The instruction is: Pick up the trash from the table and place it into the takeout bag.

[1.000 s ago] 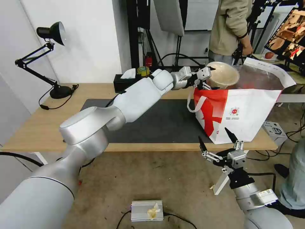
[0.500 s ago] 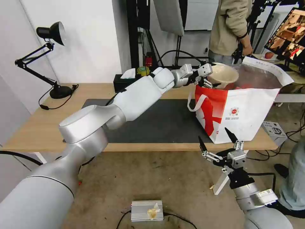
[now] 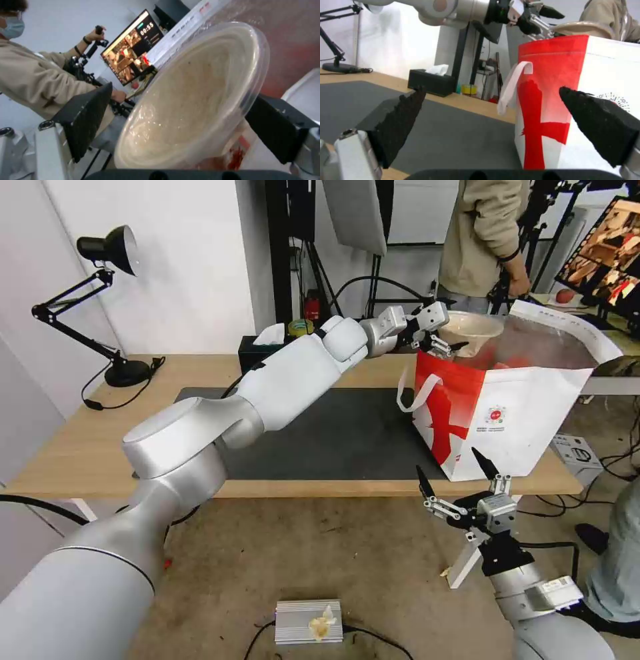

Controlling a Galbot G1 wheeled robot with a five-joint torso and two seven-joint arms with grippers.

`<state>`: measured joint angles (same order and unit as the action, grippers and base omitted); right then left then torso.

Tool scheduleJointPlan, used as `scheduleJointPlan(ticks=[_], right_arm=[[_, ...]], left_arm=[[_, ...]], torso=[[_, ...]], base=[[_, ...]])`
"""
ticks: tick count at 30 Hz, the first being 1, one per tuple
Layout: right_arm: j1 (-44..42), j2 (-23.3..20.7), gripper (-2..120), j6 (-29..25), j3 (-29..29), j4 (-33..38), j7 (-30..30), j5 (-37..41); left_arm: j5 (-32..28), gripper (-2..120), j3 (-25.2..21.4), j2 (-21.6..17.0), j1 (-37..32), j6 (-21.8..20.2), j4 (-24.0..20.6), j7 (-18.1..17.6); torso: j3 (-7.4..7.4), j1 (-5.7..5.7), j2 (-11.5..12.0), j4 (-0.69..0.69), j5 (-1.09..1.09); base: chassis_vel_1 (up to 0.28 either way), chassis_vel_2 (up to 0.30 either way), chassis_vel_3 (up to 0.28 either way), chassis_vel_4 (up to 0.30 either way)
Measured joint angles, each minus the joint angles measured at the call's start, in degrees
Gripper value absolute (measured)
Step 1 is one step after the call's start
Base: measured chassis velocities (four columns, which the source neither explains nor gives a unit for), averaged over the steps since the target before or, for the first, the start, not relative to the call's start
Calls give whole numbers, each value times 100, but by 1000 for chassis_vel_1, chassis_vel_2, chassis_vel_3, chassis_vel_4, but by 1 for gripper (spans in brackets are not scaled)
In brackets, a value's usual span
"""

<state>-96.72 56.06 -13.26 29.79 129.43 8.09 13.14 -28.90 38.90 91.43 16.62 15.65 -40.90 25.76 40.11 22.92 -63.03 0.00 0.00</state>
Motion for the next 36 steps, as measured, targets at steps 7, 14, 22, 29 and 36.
scheduleJointPlan(ticks=[7,14,22,29,36], right_arm=[[0,0,100,0,0,0,0,0],[0,0,100,0,0,0,0,0],[0,0,100,0,0,0,0,0],[0,0,100,0,0,0,0,0],[0,0,100,0,0,0,0,0]], left_arm=[[-268,98,103,2,-1,-103,-172,-53],[-552,98,197,2,-71,-222,-351,-87],[-763,98,271,0,-120,-304,-441,-126],[-757,98,292,-2,-186,-300,-410,-128],[-764,98,335,-2,-215,-309,-402,-179]], torso=[[0,0,0,0,0],[0,0,0,0,0],[0,0,0,0,0],[0,0,0,0,0],[0,0,0,0,0]], base=[[0,0,0,0],[0,0,0,0],[0,0,0,0],[0,0,0,0],[0,0,0,0]])
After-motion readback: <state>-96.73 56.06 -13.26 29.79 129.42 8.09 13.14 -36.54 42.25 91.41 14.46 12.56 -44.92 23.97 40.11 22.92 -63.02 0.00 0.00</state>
